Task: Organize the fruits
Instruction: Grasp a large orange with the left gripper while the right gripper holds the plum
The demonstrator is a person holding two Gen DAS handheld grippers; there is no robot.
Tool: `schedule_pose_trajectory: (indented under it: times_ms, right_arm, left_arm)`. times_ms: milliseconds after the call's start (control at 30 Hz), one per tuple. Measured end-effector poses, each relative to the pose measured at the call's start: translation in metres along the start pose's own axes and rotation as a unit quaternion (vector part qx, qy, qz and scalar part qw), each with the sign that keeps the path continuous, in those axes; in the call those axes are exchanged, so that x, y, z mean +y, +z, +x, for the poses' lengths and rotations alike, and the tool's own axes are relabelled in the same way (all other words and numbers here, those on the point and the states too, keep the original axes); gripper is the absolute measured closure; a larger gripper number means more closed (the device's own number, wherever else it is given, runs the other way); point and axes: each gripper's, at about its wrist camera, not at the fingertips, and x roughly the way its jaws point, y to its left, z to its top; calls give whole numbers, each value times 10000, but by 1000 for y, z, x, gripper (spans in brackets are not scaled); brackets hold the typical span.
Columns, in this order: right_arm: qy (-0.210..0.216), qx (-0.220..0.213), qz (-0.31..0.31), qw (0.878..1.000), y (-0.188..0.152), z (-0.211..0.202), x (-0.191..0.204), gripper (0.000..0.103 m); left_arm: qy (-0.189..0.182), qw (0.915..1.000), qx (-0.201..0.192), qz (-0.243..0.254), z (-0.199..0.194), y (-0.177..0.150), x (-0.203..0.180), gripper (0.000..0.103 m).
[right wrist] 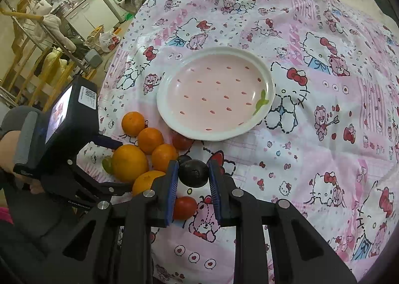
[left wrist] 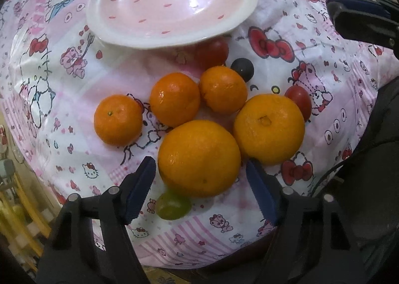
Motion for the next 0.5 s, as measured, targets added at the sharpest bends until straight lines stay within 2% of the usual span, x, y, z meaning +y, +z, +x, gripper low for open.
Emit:
schedule_pose_trajectory:
  times_ms: [133,167,500]
  right_arm:
    - [6,22,-21,10000,0,2,1,77]
    - [11,39,-24,10000,0,3,1,77]
    - [51,128,12,9999,-1,6,1,77]
  left_arm:
    - [-5,10000,-36,47,-4,-3,4,37]
    - [31,10000,-46,49,-3,-4,4,41]
    - [-56,9998,-193,5,-8,-19,12,45]
